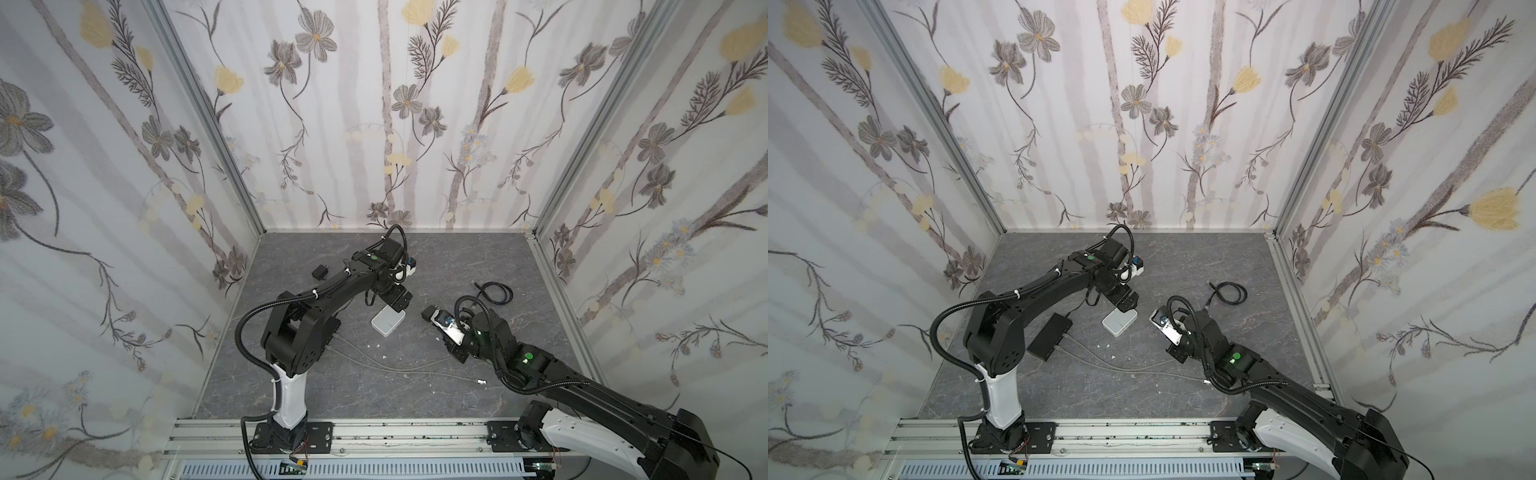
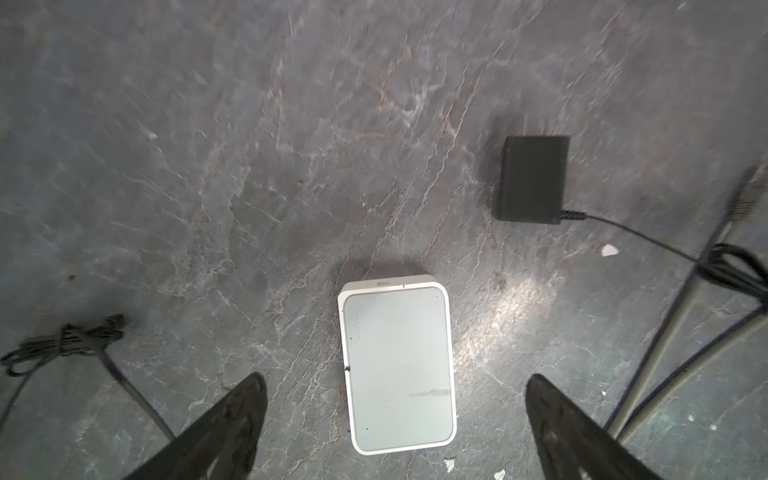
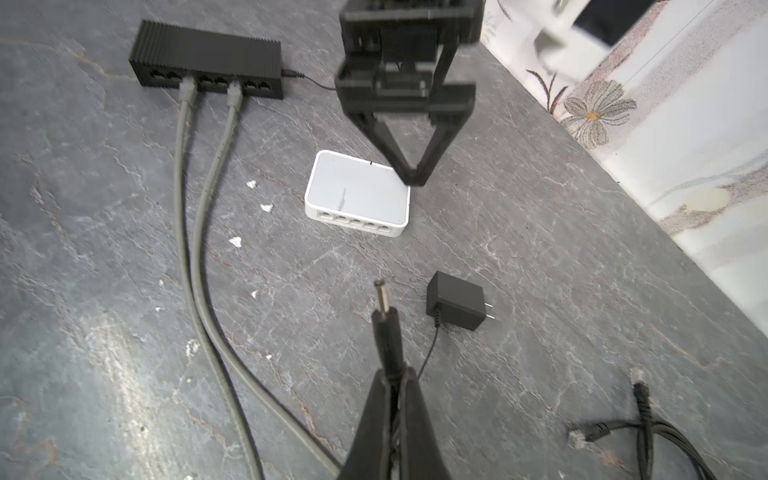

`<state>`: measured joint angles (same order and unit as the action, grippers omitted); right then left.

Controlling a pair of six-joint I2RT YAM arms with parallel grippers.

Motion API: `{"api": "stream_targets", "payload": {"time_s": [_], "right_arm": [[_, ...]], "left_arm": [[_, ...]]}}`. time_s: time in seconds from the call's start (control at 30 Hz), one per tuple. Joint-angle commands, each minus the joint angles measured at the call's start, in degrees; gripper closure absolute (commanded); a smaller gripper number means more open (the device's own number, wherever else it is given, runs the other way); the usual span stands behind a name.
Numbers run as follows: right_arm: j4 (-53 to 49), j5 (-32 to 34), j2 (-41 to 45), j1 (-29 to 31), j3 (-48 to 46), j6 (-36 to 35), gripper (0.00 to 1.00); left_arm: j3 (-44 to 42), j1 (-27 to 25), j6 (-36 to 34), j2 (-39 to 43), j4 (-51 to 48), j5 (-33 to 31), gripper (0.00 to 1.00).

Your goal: Insert the plug into the switch port

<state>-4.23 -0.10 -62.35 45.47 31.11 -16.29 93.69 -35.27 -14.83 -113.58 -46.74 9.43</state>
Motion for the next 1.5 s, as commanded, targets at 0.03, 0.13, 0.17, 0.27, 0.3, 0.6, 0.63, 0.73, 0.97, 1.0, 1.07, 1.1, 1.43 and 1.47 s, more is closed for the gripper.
{"api": "stream_targets", "payload": {"time_s": [0.03,0.13,0.17,0.27,0.3,0.6,0.63,0.73,0.97,1.0,1.07,1.1,1.43,1.47], "right_arm": [[3.96,-2.06,0.67,-0.12,-0.88,3.75,1.00],[4.46,-2.03,1.69,-0.20,-1.96,3.78,1.00],[4.49,-1.97,1.93,-0.25,-2.25,3.73,1.00],[4.58,-1.75,2.66,-0.30,-2.86,3.47,1.00],[4.50,-1.73,2.76,-0.35,-2.98,3.28,1.00],[4.23,-1.83,3.09,-0.45,-2.64,2.60,1.00],[4.23,-1.84,3.19,-0.46,-2.59,2.49,1.00],[4.02,-1.79,3.32,-0.42,-2.54,2.35,1.00],[3.61,-1.30,4.16,-0.45,-3.03,1.97,1.00],[3.60,-1.21,4.38,-0.47,-3.20,1.89,1.00],[3.70,-1.13,4.69,-0.45,-3.49,1.84,1.00],[3.79,-1.13,4.79,-0.47,-3.58,1.71,1.00],[4.36,-1.16,5.73,-0.52,-4.15,1.16,1.00],[4.60,-1.20,5.85,-0.56,-4.28,1.18,1.00]], "left_arm": [[3.79,0.20,1.71,-4.59,-10.80,-3.84,0.12],[4.48,0.09,2.00,-5.51,-12.54,-4.55,0.12],[4.64,0.05,2.08,-5.75,-13.17,-4.25,0.11],[4.42,-0.19,1.84,-6.73,-14.28,-2.70,0.09],[4.31,-0.55,1.66,-7.23,-14.27,-2.24,0.08],[3.87,-1.21,1.86,-10.50,-13.38,-1.55,0.08],[3.96,-1.22,1.87,-10.90,-13.38,-1.70,0.09],[4.22,-1.27,2.00,-11.62,-13.46,-2.17,0.14],[4.40,-1.73,0.66,-12.13,-12.87,-3.21,0.40],[4.40,-1.91,0.07,-12.00,-12.86,-3.29,0.43],[3.93,-2.41,-1.40,-11.43,-12.56,-3.61,0.45],[3.43,-2.65,-2.30,-10.92,-12.18,-3.83,0.46],[-6.02,-5.09,-17.38,-0.98,-6.96,3.21,0.41],[-7.32,-5.45,-19.21,-0.13,-6.45,3.56,0.41]]}}
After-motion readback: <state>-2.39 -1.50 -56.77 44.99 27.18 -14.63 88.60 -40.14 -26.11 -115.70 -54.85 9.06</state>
